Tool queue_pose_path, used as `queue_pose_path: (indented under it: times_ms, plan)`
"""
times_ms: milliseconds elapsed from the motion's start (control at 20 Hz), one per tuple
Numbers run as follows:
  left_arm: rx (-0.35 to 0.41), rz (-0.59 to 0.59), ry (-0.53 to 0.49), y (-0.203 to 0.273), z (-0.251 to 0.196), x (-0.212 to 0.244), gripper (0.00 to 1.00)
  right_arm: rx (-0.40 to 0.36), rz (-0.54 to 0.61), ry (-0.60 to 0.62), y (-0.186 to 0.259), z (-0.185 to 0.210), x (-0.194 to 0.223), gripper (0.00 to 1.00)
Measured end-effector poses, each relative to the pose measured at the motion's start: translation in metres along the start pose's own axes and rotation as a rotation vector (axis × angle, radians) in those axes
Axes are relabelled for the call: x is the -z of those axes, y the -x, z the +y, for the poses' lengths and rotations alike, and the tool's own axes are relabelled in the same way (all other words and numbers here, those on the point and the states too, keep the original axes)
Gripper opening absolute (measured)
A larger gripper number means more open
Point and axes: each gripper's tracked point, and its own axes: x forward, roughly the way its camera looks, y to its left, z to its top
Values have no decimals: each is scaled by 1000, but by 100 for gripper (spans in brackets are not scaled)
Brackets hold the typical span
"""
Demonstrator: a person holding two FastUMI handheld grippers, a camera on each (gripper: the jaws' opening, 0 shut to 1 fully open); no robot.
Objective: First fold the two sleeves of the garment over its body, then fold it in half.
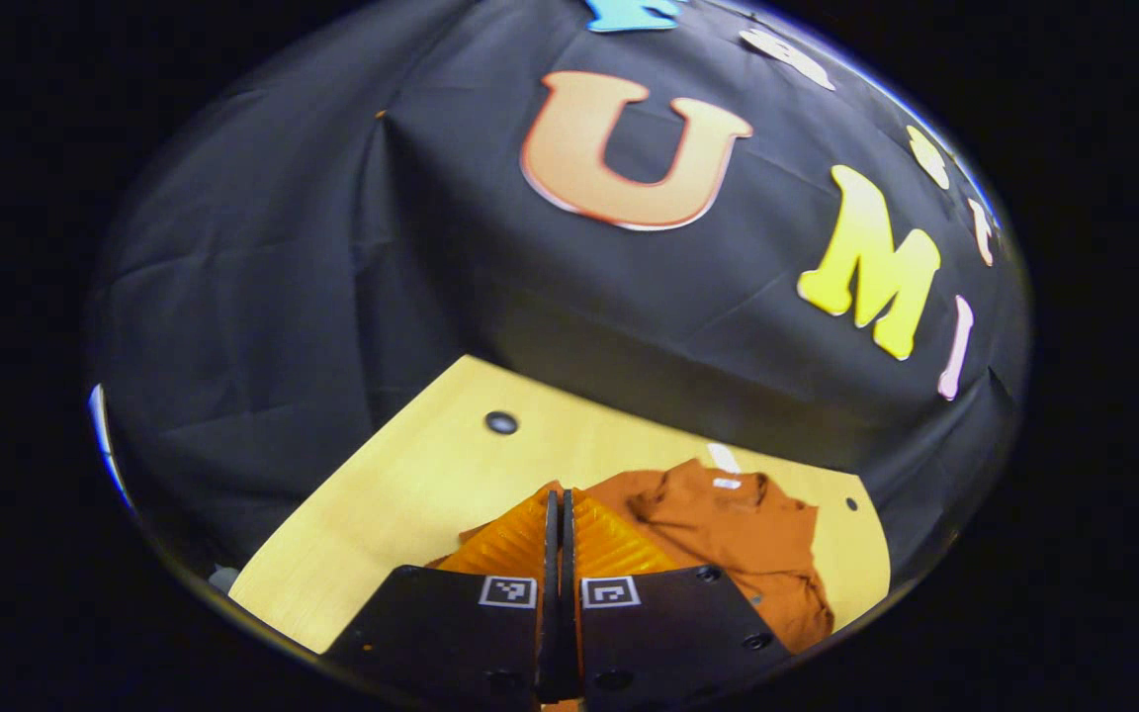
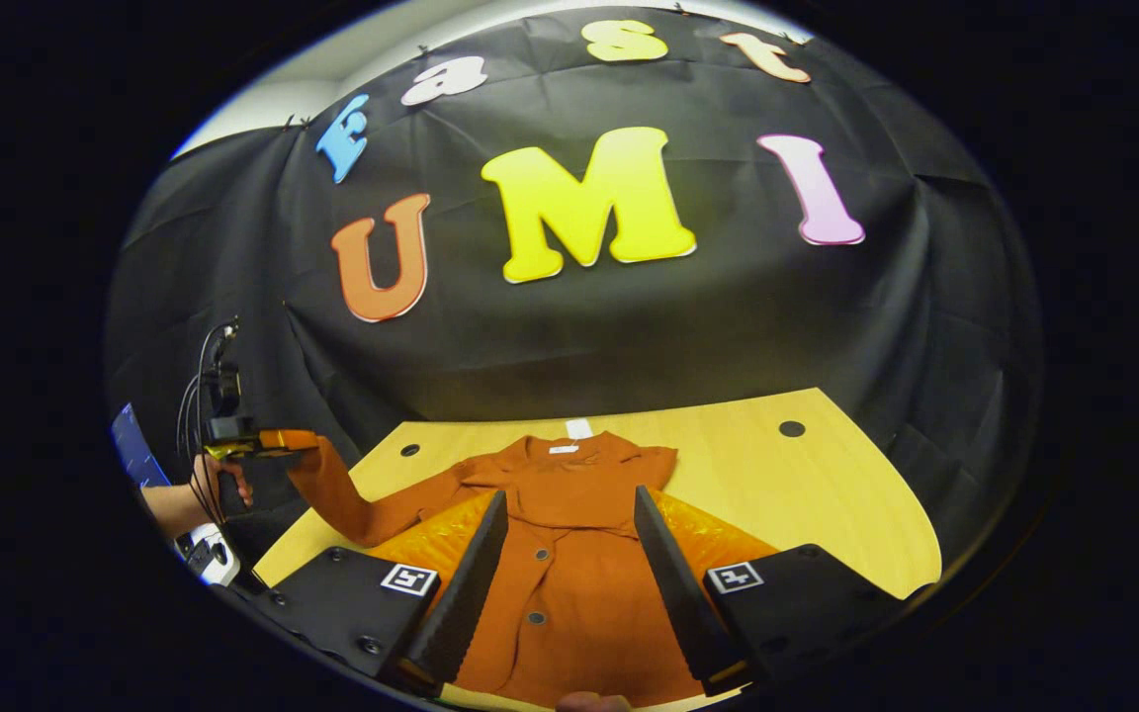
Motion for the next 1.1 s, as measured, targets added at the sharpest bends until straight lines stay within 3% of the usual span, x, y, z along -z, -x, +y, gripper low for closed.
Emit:
queue_pose_path:
  times_ms: [250, 400, 500, 750, 1100]
  plan:
    - [153, -24, -115, -37, -124, -38, 3, 68, -43, -59, 27, -71, -10, 85]
    - [259, -23, -174, -60, -205, -38, 3, 122, -83, -69, 47, -113, -21, 82]
    - [298, -10, -217, -74, -244, -25, 3, 151, -104, -55, 63, -138, -22, 87]
    - [412, 115, -272, -115, -351, 64, 2, 234, -93, -22, 104, -184, -14, 87]
    - [432, 328, -413, -180, -406, 199, 3, 366, -11, -26, 145, -228, 16, 87]
